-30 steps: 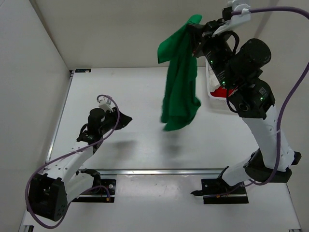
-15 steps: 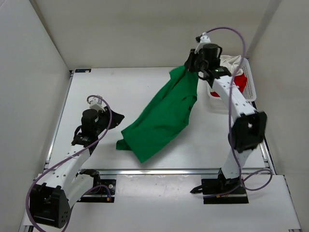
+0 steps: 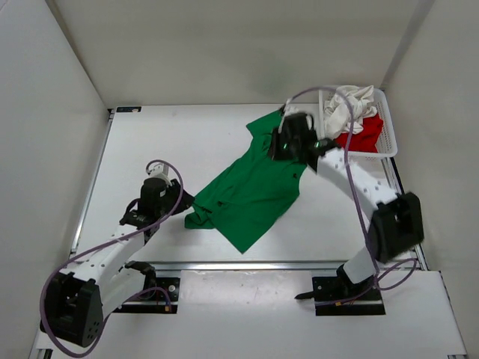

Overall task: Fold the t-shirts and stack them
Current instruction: Flatten out the tshirt

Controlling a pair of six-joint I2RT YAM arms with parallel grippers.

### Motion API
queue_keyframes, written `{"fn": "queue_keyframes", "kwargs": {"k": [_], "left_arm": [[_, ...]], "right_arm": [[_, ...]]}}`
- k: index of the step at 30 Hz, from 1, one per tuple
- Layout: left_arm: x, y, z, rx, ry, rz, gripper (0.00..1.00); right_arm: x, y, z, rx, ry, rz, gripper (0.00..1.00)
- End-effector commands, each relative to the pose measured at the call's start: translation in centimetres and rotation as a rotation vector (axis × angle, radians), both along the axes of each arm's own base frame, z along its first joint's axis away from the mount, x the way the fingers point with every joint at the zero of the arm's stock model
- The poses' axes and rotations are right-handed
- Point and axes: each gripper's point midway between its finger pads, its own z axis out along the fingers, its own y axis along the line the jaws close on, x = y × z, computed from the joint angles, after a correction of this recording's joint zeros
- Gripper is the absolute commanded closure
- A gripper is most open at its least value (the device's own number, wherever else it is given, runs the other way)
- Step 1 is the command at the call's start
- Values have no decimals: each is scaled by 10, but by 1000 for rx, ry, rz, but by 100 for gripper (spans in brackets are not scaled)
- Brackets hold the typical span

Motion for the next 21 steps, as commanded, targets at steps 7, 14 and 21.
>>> {"fn": "queue_keyframes", "kwargs": {"k": [7, 14, 21], "left_arm": [[-4, 25, -46, 174, 125, 74, 42], [19, 14, -69, 195, 170, 70, 37], [38, -2, -82, 149, 197, 35, 37]], "right_arm": [[-163, -7, -129, -79, 241, 8, 67], [-165, -24, -157, 6, 285, -50, 56], [-147, -21, -174, 44, 319, -79, 73]]}}
